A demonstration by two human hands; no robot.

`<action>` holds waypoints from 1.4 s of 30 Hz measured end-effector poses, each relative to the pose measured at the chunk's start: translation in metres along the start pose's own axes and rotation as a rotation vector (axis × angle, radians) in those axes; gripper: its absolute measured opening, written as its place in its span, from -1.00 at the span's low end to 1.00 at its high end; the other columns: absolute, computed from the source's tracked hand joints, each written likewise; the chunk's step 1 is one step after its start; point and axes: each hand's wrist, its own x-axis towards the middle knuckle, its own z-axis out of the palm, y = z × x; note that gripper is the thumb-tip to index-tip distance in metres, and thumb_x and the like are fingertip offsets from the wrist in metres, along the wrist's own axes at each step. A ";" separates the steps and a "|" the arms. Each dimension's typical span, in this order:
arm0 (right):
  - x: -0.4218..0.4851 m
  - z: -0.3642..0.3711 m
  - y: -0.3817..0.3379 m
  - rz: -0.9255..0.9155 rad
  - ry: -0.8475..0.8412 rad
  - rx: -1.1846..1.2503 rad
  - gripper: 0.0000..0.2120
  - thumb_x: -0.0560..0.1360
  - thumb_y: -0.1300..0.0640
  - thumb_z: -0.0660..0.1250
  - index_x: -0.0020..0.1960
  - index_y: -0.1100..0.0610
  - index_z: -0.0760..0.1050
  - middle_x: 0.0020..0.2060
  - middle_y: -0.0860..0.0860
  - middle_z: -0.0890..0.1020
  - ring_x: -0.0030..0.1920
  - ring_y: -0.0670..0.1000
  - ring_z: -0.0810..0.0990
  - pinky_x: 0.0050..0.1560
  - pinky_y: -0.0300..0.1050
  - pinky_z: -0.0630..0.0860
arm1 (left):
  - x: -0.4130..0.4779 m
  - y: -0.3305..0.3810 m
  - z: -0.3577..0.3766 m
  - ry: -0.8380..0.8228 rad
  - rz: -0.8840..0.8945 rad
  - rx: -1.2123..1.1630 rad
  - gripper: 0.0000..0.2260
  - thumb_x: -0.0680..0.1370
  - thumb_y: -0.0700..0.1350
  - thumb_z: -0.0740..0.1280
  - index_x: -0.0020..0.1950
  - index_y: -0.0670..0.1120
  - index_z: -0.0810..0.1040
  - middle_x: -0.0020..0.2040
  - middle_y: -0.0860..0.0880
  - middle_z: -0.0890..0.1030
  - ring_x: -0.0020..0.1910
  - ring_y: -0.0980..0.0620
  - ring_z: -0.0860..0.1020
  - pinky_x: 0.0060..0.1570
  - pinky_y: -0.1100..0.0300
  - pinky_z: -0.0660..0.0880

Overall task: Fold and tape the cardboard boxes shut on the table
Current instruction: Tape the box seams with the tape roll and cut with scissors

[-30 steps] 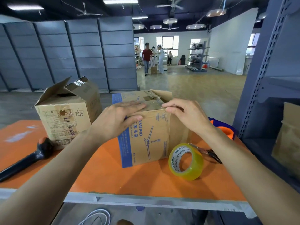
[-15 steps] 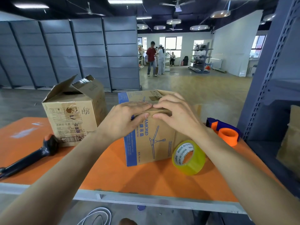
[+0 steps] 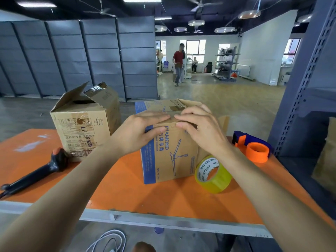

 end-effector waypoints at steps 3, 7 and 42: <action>-0.002 -0.003 0.001 -0.002 -0.019 -0.008 -0.75 0.59 0.04 0.39 0.25 0.00 0.66 0.13 -0.12 0.64 0.18 0.03 0.47 0.12 0.12 0.52 | -0.011 -0.005 0.001 0.041 0.000 -0.036 -0.56 0.59 -0.06 0.40 0.46 -0.12 0.51 0.41 0.08 0.50 0.46 0.17 0.36 0.49 0.34 0.16; -0.004 -0.005 0.001 -0.023 -0.017 0.006 -0.77 0.59 0.06 0.39 0.24 -0.05 0.66 0.13 -0.14 0.65 0.17 0.01 0.46 0.15 0.03 0.49 | -0.016 -0.009 0.004 0.069 -0.081 -0.122 -0.52 0.55 0.01 0.42 0.46 -0.03 0.51 0.42 0.16 0.46 0.53 0.18 0.27 0.53 0.33 0.09; -0.020 -0.028 0.031 0.007 -0.198 -0.246 -0.40 0.45 -0.06 0.51 0.42 0.06 0.42 0.22 0.01 0.57 0.23 0.07 0.45 0.18 0.09 0.43 | 0.066 0.040 0.035 -0.271 -0.059 0.581 -0.32 0.54 0.37 0.24 0.57 0.08 0.28 0.42 0.09 0.43 0.38 0.00 0.41 0.26 0.00 0.24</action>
